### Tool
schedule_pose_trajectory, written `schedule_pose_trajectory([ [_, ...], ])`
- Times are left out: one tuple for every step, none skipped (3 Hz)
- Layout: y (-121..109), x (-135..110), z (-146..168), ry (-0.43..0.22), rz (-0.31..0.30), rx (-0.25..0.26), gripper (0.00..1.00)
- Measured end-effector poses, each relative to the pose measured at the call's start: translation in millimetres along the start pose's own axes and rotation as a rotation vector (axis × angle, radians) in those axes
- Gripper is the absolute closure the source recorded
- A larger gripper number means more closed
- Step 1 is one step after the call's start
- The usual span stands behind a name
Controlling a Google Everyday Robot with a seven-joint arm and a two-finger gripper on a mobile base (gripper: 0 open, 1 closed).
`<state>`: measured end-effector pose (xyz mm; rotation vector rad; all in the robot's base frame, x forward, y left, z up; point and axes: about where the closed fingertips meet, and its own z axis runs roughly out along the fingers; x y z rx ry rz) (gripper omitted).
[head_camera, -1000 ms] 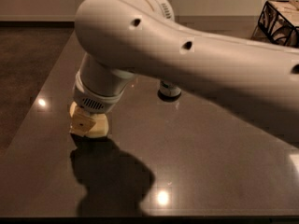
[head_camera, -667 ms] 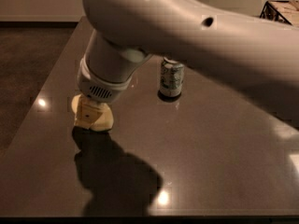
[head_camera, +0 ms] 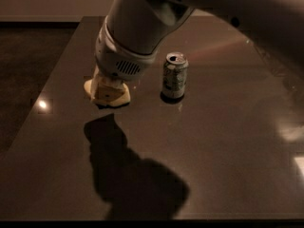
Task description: Pick sponge
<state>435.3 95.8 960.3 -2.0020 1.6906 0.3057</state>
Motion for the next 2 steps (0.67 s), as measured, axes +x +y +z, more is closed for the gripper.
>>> schedule_pose_trajectory([
  [1.3, 10.4, -14.0, -0.012, -0.043, -0.029, 1.00],
  [2.5, 10.1, -15.8, -0.012, -0.057, -0.031, 1.00],
])
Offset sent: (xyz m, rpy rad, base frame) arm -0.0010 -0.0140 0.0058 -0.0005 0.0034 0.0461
